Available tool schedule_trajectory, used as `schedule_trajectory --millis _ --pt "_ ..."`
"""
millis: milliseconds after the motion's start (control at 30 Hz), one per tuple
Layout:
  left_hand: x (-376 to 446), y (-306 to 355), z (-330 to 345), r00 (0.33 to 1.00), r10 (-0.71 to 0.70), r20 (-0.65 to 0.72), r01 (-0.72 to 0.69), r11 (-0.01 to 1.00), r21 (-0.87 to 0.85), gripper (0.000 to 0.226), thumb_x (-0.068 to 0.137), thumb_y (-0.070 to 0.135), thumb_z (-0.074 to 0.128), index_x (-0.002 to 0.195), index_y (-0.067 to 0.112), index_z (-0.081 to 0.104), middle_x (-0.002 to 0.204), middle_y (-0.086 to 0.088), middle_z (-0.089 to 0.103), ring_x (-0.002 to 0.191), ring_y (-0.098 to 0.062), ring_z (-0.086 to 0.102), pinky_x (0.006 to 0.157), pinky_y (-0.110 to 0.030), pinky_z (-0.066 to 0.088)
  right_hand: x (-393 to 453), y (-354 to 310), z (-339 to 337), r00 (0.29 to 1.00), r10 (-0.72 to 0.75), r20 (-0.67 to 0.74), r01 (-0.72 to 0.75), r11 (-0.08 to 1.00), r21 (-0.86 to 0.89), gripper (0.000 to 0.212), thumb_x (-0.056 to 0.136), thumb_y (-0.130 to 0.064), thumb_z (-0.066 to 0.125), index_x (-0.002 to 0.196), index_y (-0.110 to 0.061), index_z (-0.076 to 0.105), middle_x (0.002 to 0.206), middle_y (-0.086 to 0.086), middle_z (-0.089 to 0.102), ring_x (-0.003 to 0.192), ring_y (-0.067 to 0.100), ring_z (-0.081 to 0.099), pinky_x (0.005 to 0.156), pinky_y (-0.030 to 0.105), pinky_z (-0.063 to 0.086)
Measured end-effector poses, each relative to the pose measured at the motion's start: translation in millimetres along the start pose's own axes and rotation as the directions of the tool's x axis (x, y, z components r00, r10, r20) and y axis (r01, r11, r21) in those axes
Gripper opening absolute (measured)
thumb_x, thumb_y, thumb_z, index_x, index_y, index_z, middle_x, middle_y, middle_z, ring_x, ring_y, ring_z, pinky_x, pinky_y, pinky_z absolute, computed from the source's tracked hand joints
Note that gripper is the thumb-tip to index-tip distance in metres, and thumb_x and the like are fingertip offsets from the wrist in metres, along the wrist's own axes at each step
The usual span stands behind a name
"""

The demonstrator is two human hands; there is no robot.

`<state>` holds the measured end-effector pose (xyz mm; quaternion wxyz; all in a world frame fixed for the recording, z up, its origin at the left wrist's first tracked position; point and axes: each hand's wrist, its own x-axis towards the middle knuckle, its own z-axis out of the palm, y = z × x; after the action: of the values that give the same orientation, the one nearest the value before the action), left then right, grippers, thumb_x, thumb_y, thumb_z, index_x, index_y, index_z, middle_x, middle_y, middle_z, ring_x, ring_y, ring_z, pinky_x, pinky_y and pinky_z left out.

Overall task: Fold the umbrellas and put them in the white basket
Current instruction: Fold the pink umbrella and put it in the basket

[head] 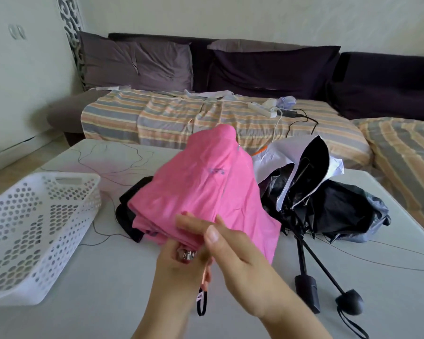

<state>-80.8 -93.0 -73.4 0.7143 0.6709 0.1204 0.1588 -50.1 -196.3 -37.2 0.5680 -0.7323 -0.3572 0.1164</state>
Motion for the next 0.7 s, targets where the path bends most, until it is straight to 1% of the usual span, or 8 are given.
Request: schedule_trajectory --millis 133,267,367,433,533,600,633,700 --pt "-4.1 -0.2 0.0 0.999 0.040 0.030 -0.042 0.998 0.053 0.007 0.089 0.006 0.058 0.083 0.007 0.055 0.037 0.005 0.050 0.031 0.003 0.046 0.036 -0.007 0.035 8.7 16.1 -7.6 0.956 -0.087 -0.279 0.009 0.963 -0.270 0.047 0.087 -0.056 0.039 0.123 -0.036 0.060 0.141 -0.032 0.037 0.138 -0.014 0.018 0.110 0.005 0.014" --pt "-5.4 2.2 0.8 0.998 0.037 0.049 -0.042 0.992 0.115 0.025 0.090 0.004 0.056 0.069 0.012 0.045 0.034 0.004 0.048 0.030 0.004 0.045 0.036 -0.005 0.033 15.1 32.7 -13.7 0.982 -0.012 -0.187 -0.082 0.868 -0.490 0.041 0.095 -0.041 0.046 0.135 -0.045 0.042 0.147 -0.035 0.009 0.143 -0.008 -0.008 0.120 0.025 0.003" --pt "-2.9 1.5 -2.4 0.996 0.061 0.065 -0.073 0.979 0.188 0.006 0.090 0.003 0.056 0.084 0.004 0.055 0.045 0.007 0.046 0.036 0.007 0.048 0.039 -0.004 0.034 21.9 34.8 -9.3 0.994 0.030 -0.103 -0.087 0.787 -0.610 0.044 0.086 -0.062 0.024 0.129 -0.059 0.031 0.144 -0.038 -0.010 0.142 0.002 -0.025 0.120 0.038 -0.006" --pt "2.5 -10.0 -7.1 0.990 0.132 0.052 -0.141 0.951 0.274 0.036 0.088 0.022 0.057 0.114 -0.003 0.056 0.061 0.008 0.052 0.047 0.007 0.053 0.047 -0.002 0.036 27.4 35.2 -5.2 0.994 0.070 -0.080 -0.105 0.755 -0.647 0.059 0.074 -0.066 0.009 0.129 -0.061 0.031 0.140 -0.040 -0.019 0.137 0.006 -0.034 0.118 0.042 -0.010" --pt "6.6 -19.7 -15.2 0.965 0.261 -0.020 -0.226 0.869 0.440 0.086 0.071 0.056 0.038 0.148 0.018 0.028 0.094 -0.011 0.066 0.077 -0.015 0.063 0.060 -0.006 0.035 32.0 37.5 0.7 0.992 0.098 -0.073 -0.122 0.765 -0.632 0.063 0.069 -0.066 0.006 0.125 -0.062 0.033 0.139 -0.041 -0.019 0.133 0.007 -0.038 0.118 0.043 -0.011" --pt "11.4 -30.7 -22.6 0.950 0.312 -0.005 -0.261 0.804 0.534 0.080 0.077 0.053 0.039 0.150 0.029 0.017 0.102 -0.014 0.068 0.082 -0.021 0.064 0.062 -0.012 0.037 33.3 37.7 4.7 0.994 0.104 -0.045 -0.108 0.754 -0.648 0.066 0.070 -0.065 0.006 0.127 -0.061 0.039 0.141 -0.040 -0.017 0.133 0.009 -0.039 0.116 0.044 -0.013" --pt "12.4 -31.6 -25.1 0.934 0.355 0.030 -0.311 0.773 0.552 0.074 0.082 0.047 0.043 0.150 0.031 0.018 0.099 -0.012 0.070 0.076 -0.014 0.062 0.057 -0.008 0.035 34.4 36.6 5.6 0.994 0.107 -0.021 -0.094 0.747 -0.659 0.064 0.074 -0.063 0.009 0.127 -0.059 0.044 0.142 -0.040 -0.013 0.134 0.011 -0.039 0.115 0.046 -0.014" --pt "12.6 -28.3 -27.3 0.902 0.417 0.109 -0.404 0.729 0.553 0.064 0.084 0.037 0.046 0.146 0.027 0.033 0.087 -0.009 0.071 0.090 -0.008 0.053 0.048 -0.002 0.035 38.3 35.8 3.9 0.994 0.111 0.009 -0.080 0.770 -0.633 0.046 0.088 -0.050 0.027 0.122 -0.047 0.058 0.142 -0.040 0.004 0.140 0.014 -0.031 0.116 0.050 -0.013"
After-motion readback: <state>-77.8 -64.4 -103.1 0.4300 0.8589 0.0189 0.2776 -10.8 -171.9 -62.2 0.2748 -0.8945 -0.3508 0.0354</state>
